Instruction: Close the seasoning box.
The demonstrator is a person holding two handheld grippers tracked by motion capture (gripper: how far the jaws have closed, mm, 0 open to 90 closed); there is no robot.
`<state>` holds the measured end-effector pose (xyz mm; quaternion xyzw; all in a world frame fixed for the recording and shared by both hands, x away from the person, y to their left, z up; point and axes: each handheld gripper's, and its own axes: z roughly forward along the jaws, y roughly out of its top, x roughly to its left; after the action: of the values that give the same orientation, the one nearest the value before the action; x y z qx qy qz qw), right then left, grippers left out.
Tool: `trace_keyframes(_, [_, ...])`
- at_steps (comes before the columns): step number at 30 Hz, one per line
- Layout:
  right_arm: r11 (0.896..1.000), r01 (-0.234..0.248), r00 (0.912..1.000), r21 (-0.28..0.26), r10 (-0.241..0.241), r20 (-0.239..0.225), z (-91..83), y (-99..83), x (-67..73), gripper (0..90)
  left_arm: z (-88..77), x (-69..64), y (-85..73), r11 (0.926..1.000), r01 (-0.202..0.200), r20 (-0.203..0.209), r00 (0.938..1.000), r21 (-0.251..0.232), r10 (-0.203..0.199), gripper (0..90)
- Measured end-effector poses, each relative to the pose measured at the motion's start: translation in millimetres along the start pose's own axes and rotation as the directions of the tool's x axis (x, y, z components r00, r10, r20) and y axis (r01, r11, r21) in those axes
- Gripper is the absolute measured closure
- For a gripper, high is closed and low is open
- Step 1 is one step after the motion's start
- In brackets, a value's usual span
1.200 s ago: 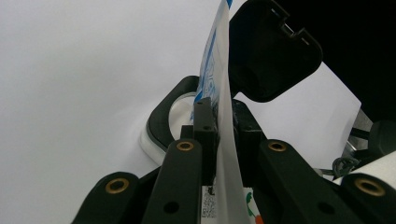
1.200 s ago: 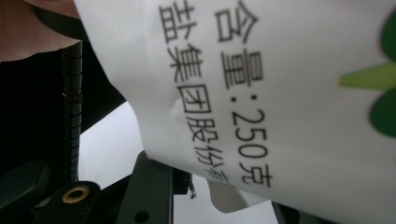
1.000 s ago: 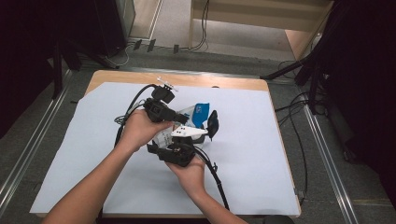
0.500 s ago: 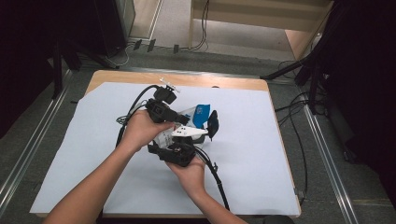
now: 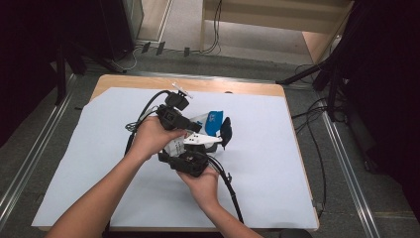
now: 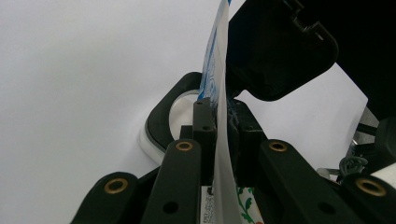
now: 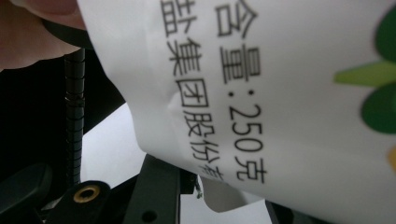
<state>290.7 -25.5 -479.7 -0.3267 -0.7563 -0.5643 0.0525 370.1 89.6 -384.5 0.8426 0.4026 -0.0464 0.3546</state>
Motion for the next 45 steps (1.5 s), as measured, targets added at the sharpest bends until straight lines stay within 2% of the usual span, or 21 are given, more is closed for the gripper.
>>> trace_keyframes(16, [0.999, -0.029, 0.9995, -0.027, 0.028, -0.011, -2.1, 1.8, -0.6, 74.4, 1.3, -3.7, 4.6, 1.0, -0.007, -0.004, 1.0, 0.006, 0.007, 83.6])
trace_keyframes(39, [1.0, -0.013, 0.999, -0.026, 0.012, -0.043, 0.1, 6.1, 4.1, 70.0, -8.4, -3.8, 5.0, 0.9999, -0.011, -0.011, 0.9999, 0.009, 0.011, 83.1])
trace_keyframes(45, [1.0, 0.0, 0.9987, -0.031, -0.001, -0.05, 0.0, 7.6, 5.0, 69.4, -9.6, -5.4, 7.4, 0.9995, -0.011, -0.017, 0.9998, 0.029, 0.011, 83.0])
